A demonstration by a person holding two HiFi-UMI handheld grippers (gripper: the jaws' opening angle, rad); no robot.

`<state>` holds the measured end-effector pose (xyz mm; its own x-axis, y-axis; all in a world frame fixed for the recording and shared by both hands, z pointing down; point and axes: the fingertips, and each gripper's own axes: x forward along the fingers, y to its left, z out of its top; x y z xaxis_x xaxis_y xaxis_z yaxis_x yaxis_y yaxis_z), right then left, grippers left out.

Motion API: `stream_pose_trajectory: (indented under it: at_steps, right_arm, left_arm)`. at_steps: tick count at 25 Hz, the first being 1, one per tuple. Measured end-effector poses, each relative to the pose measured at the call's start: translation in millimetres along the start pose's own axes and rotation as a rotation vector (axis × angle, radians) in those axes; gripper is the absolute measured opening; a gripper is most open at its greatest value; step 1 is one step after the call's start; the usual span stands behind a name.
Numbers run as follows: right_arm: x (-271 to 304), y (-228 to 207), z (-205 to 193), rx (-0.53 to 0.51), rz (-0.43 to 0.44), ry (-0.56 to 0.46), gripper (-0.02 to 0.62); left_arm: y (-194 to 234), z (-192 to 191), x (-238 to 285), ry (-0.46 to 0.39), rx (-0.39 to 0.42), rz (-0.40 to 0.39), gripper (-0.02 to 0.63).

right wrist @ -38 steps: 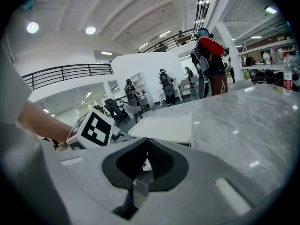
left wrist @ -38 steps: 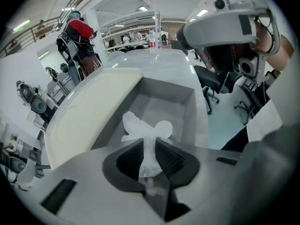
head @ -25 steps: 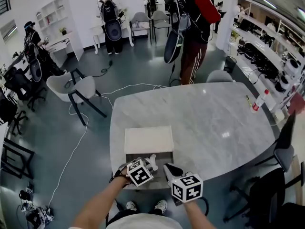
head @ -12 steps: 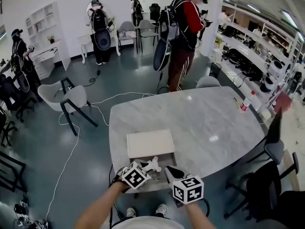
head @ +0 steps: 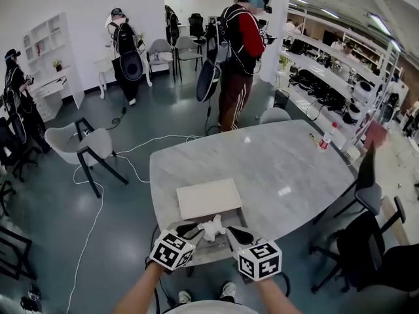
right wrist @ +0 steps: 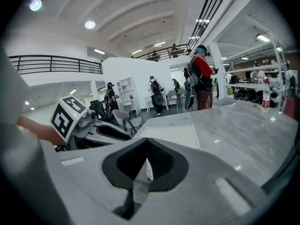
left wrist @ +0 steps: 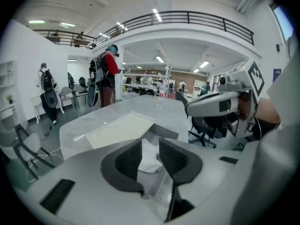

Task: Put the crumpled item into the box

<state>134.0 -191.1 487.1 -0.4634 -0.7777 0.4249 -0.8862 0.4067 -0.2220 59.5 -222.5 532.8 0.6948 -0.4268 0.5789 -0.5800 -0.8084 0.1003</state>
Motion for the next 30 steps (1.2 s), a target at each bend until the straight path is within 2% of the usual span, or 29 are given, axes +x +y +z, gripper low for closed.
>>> stream_pose_trajectory:
  at_steps: [4, 7, 11, 16, 30]
  right_arm:
    - [-4, 13, 10, -0.007, -0.005, -0.035, 0.005]
    - [-5, 21, 17, -0.015, -0.002, -0.058, 0.005]
    - [-7, 26, 21, -0.046, 0.001, -0.083, 0.005]
    - [-3, 28, 25, -0.052, 0.009, -0.092, 0.005]
    - [-1, 16, 21, -0.024, 0.012, -0.08, 0.005]
  left_arm:
    - [5, 15, -26, -0.133, -0.115, 0.013, 0.103]
    - [10, 26, -44, -0.221, -0.161, 0.042, 0.06]
    - [10, 38, -60, -0.324, -0.191, 0.067, 0.039]
    - [11, 43, -61, -0.323, -0.16, 0.091, 0.025]
    - [9, 33, -42, -0.229, -0.177, 0.129, 0.021]
